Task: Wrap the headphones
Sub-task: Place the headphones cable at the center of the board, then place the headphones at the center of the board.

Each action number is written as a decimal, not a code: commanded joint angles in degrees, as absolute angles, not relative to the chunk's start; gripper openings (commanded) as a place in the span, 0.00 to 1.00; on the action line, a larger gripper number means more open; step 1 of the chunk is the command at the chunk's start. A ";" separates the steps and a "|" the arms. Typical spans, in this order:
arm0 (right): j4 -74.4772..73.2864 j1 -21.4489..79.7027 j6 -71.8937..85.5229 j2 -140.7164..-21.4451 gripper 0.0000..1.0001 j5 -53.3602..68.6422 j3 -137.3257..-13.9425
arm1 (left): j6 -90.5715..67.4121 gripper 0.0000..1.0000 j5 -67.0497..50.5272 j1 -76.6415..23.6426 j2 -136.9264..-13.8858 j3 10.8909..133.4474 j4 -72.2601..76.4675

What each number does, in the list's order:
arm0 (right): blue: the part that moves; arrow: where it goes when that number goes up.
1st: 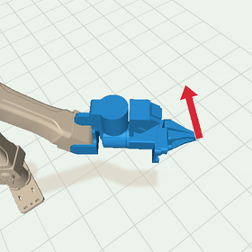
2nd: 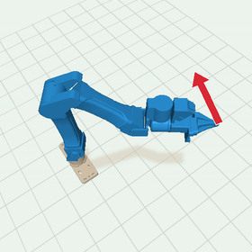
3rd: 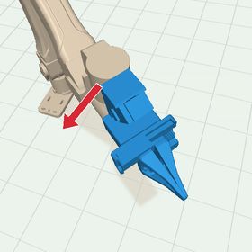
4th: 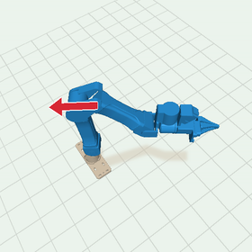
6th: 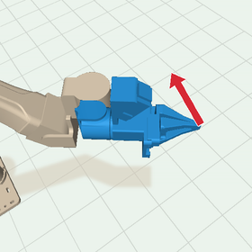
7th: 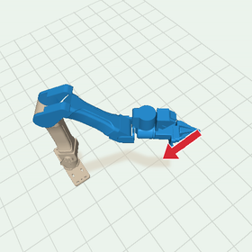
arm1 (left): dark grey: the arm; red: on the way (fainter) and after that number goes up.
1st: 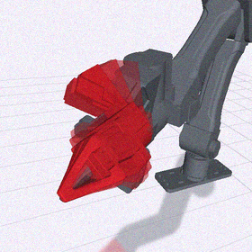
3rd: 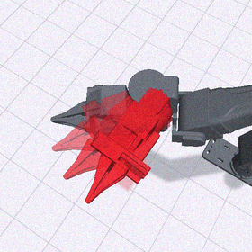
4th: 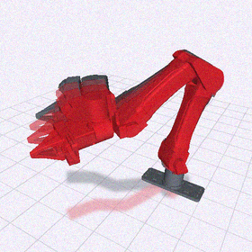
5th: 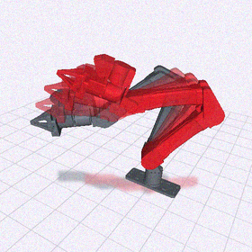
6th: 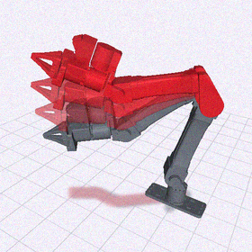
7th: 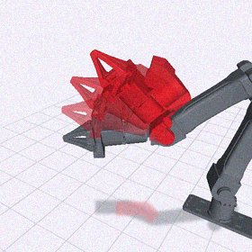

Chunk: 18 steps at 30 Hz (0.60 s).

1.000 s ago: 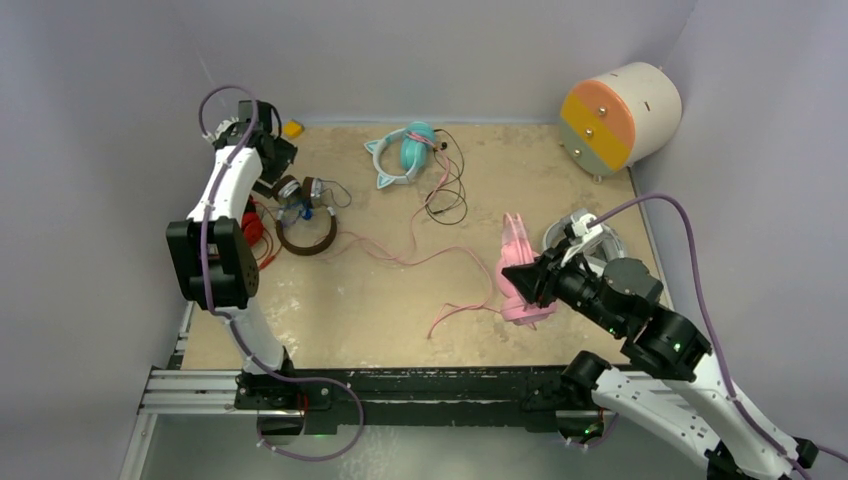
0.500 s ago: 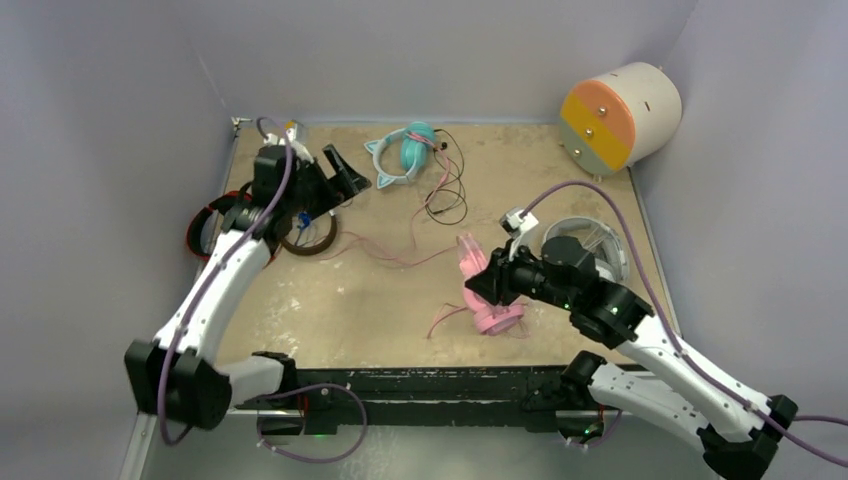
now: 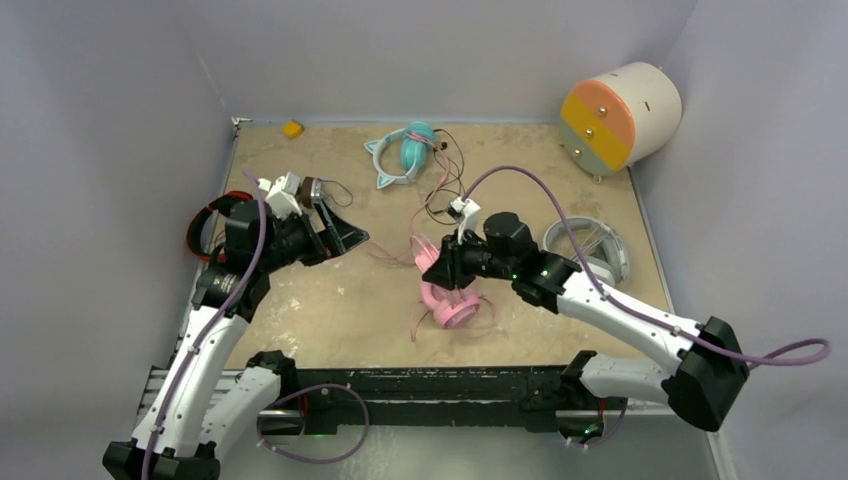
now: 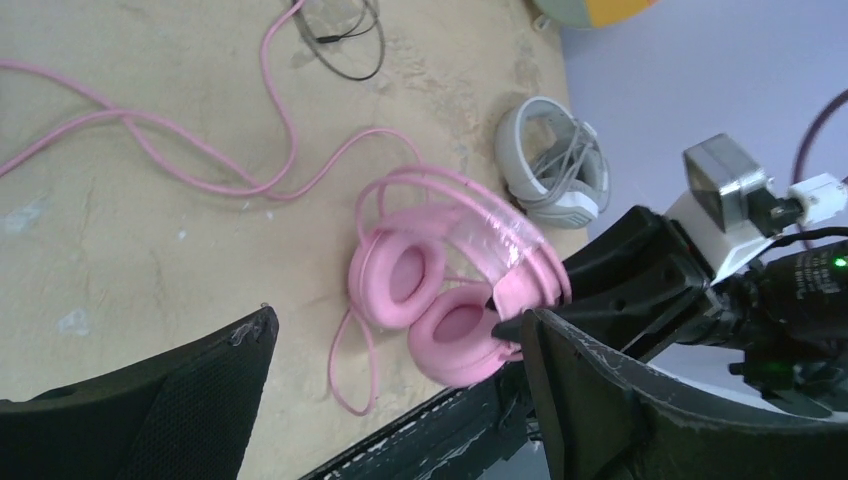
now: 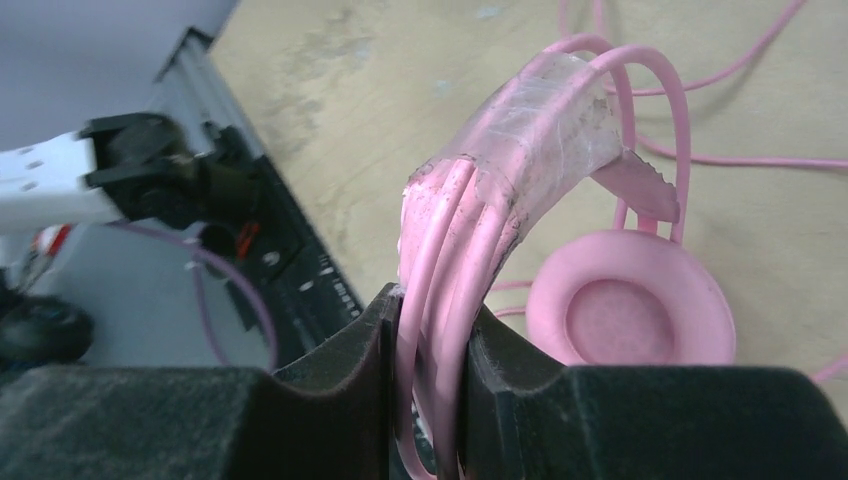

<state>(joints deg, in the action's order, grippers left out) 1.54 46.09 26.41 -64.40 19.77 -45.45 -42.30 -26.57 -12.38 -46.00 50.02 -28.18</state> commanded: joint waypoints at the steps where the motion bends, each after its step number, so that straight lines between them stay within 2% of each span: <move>1: 0.80 46.11 19.59 -67.02 0.26 8.12 -53.12 | -41.14 0.91 -20.18 -12.21 -45.22 48.56 -35.82; 5: 0.09 47.85 17.44 -69.42 0.28 -0.31 -52.48 | -42.54 0.94 -15.21 -12.22 -45.95 47.34 -38.33; 10: 1.39 53.87 16.95 -75.83 0.41 -2.85 -52.08 | -45.40 1.00 -14.95 -12.13 -49.96 45.91 -39.02; 12: 1.87 56.90 16.68 -78.47 0.52 -3.36 -52.94 | -45.46 1.00 -13.73 -12.13 -52.25 45.72 -39.27; 16: 3.35 59.05 17.03 -80.45 0.85 -0.41 -52.58 | -46.01 1.00 -10.19 -12.13 -53.48 43.15 -37.37; 18: 4.06 59.09 17.71 -78.88 0.96 -0.15 -51.02 | -45.35 0.98 -11.27 -12.13 -52.95 41.77 -35.82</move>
<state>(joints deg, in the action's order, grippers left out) 0.34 59.20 17.67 -81.62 -0.25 -50.65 -44.99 -12.91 -12.38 -53.78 43.99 -38.35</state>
